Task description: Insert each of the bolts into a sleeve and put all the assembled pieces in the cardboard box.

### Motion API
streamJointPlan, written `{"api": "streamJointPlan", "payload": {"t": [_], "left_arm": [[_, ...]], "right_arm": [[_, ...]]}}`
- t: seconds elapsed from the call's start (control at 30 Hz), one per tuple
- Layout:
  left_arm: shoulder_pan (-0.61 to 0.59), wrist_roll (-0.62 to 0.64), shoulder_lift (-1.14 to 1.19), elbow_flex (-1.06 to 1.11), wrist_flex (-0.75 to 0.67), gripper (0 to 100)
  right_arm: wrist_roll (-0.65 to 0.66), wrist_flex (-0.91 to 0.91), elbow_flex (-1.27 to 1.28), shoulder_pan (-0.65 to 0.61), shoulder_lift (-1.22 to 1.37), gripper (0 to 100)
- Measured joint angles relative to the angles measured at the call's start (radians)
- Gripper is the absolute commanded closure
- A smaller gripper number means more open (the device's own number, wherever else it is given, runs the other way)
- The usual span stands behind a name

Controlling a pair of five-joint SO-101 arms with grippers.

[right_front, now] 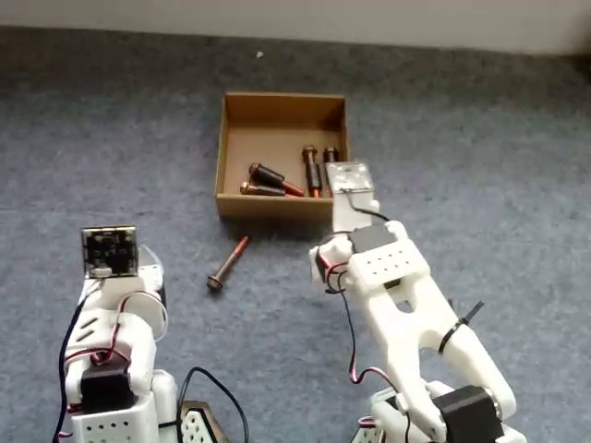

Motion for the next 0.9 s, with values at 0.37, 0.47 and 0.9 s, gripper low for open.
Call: {"api": "streamJointPlan", "payload": {"t": [0.37, 0.47, 0.9], "left_arm": [[0.218, -0.083, 0.21, -0.153, 0.052, 86], [0.267, -0.083, 0.414, -0.235, 0.052, 86], [0.436, -0.083, 1.178, -0.503, 0.052, 86]], "right_arm": [[-0.041, -0.069, 0.012, 0.106, 0.0, 99.5], [-0.041, -0.069, 0.012, 0.109, 0.0, 99.5], [-0.041, -0.069, 0.012, 0.11, -0.002, 99.5]]}}
